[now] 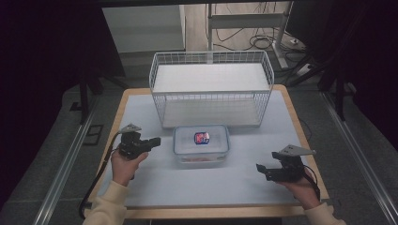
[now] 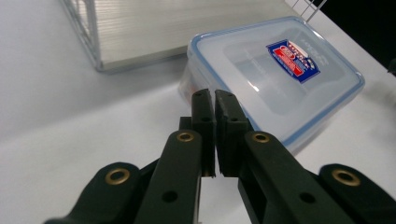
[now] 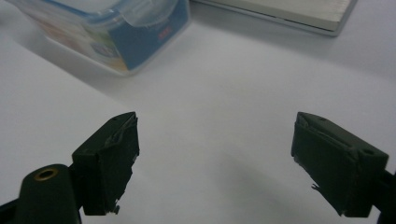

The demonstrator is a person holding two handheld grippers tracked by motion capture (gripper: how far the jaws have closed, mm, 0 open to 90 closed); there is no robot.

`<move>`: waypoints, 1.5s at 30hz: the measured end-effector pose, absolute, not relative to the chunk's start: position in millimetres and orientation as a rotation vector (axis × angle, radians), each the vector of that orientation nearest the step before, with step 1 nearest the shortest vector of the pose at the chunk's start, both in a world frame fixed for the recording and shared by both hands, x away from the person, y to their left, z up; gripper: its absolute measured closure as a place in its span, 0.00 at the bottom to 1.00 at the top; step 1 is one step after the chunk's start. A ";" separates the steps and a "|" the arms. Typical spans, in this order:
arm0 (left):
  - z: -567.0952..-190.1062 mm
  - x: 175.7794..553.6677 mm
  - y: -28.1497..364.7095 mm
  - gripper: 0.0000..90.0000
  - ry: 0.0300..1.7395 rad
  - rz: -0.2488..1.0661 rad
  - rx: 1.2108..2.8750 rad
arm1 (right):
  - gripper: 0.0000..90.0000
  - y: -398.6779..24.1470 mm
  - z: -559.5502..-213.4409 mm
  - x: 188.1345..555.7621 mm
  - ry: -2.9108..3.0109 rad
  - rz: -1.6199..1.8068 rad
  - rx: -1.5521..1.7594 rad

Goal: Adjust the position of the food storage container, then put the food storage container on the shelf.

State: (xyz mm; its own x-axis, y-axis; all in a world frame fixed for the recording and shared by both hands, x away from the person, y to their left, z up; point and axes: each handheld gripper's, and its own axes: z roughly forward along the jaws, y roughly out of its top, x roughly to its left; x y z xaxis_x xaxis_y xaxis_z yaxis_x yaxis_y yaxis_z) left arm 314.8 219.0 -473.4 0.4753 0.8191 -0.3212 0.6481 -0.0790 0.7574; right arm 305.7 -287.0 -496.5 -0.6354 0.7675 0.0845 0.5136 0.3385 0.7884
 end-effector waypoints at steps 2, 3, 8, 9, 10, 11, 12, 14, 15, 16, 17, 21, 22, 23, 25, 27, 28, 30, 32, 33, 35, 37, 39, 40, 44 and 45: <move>-473.0 307.9 223.5 0.95 1.242 0.243 1.800 | 0.17 -287.1 -494.9 304.7 2.298 1.206 1.143; -473.0 307.9 223.5 0.95 1.242 0.243 1.800 | 0.17 -287.1 -494.9 304.7 2.298 1.206 1.143; -471.7 301.1 231.8 0.92 1.254 0.244 1.779 | 0.17 -286.1 -496.3 306.0 2.304 1.206 1.143; -471.3 301.0 232.8 0.91 1.255 0.240 1.775 | 0.18 -285.4 -496.2 305.7 2.308 1.202 1.138; -470.5 301.5 233.9 0.83 1.263 0.218 1.761 | 0.18 -284.4 -495.3 304.9 2.310 1.204 1.132; -470.5 301.5 233.9 0.76 1.263 0.218 1.761 | 0.18 -284.4 -495.3 304.9 2.310 1.204 1.132; -470.3 302.3 233.8 0.66 1.276 0.199 1.750 | 0.18 -284.1 -494.4 305.3 2.306 1.218 1.133; -470.3 302.6 233.6 0.58 1.280 0.196 1.747 | 0.17 -284.1 -493.9 305.7 2.302 1.231 1.140; -470.6 303.3 233.4 0.46 1.278 0.186 1.746 | 0.17 -283.7 -492.0 306.8 2.290 1.261 1.181; -471.3 304.8 232.3 0.41 1.283 0.156 1.735 | 0.17 -283.0 -490.7 307.1 2.285 1.269 1.197; -471.3 304.8 232.3 0.37 1.283 0.156 1.735 | 0.17 -283.0 -490.7 307.1 2.285 1.269 1.197; -475.4 309.1 226.2 0.26 1.303 0.088 1.721 | 0.17 -275.7 -484.2 311.6 2.284 1.297 1.188; -475.4 309.1 226.2 0.25 1.303 0.088 1.721 | 0.17 -275.7 -484.2 311.6 2.284 1.297 1.188; -476.1 309.9 225.1 0.25 1.306 0.075 1.717 | 0.18 -273.3 -482.6 312.5 2.293 1.298 1.180; -477.4 311.6 223.8 0.21 1.310 0.049 1.711 | 0.18 -268.1 -479.4 314.4 2.308 1.302 1.158; -478.9 313.5 222.4 0.21 1.317 0.034 1.702 | 0.18 -260.6 -475.7 317.3 2.316 1.326 1.159; -481.3 316.3 220.1 0.21 1.322 0.018 1.697 | 0.18 -258.3 -474.9 318.8 2.323 1.332 1.156; -482.4 318.0 218.8 0.21 1.326 0.007 1.698 | 0.18 -253.2 -472.9 322.3 2.327 1.338 1.148; -485.0 323.2 215.4 0.21 1.327 -0.024 1.688 | 0.18 -250.5 -471.8 323.9 2.331 1.341 1.147; -486.1 326.4 213.6 0.21 1.328 -0.034 1.681 | 0.18 -247.9 -470.9 325.5 2.335 1.341 1.143; -488.4 333.8 210.2 0.21 1.335 -0.058 1.659 | 0.18 -243.2 -469.3 328.5 2.339 1.346 1.133; -491.6 340.6 207.0 0.21 1.343 -0.079 1.637 | 0.18 -239.0 -467.7 330.1 2.344 1.348 1.138; -497.6 345.6 200.1 0.21 1.349 -0.119 1.646 | 0.18 -234.7 -464.9 330.8 2.345 1.356 1.129; -499.4 347.0 198.6 0.21 1.353 -0.128 1.645 | 0.18 -234.0 -464.1 330.8 2.342 1.359 1.127; -504.3 352.8 195.0 0.20 1.359 -0.168 1.637 | 0.18 -233.9 -463.0 332.2 2.342 1.364 1.130; -505.6 354.8 193.0 0.20 1.352 -0.186 1.650 | 0.18 -233.7 -463.2 333.0 2.339 1.367 1.134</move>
